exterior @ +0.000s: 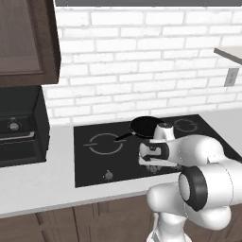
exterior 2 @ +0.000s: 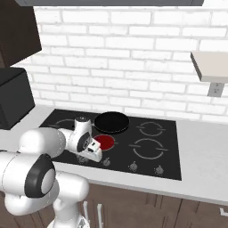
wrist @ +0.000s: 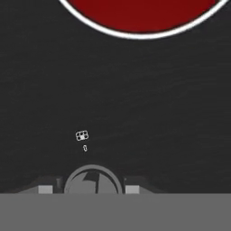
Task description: Turn off the front center burner of the stove.
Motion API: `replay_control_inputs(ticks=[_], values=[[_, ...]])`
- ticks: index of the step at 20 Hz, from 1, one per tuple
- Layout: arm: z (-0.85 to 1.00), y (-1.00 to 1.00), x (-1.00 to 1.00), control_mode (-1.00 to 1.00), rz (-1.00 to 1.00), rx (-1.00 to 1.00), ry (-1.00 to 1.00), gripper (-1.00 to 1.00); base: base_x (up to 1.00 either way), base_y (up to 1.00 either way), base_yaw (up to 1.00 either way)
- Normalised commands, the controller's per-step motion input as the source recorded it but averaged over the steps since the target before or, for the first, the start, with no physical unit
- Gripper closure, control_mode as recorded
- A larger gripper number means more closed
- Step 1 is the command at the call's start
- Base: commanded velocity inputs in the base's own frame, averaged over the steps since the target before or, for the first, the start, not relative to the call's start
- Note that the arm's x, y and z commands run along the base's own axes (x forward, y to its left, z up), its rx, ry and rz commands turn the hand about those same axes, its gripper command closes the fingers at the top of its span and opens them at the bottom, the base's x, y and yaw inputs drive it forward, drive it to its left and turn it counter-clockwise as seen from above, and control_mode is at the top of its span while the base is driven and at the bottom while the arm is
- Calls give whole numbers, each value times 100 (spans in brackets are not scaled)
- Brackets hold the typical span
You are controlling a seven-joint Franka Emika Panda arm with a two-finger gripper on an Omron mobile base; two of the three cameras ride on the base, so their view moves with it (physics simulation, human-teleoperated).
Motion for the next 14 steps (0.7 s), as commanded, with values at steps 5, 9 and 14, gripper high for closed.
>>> replay_control_inputs(ticks=[5, 9, 14], values=[[-21, -15, 0, -100, -56, 7, 0, 100, 0, 0, 0], [-28, -6, 0, -100, -61, 3, 0, 100, 0, 0, 0], [-33, -1, 0, -100, -65, 1, 0, 100, 0, 0, 0]])
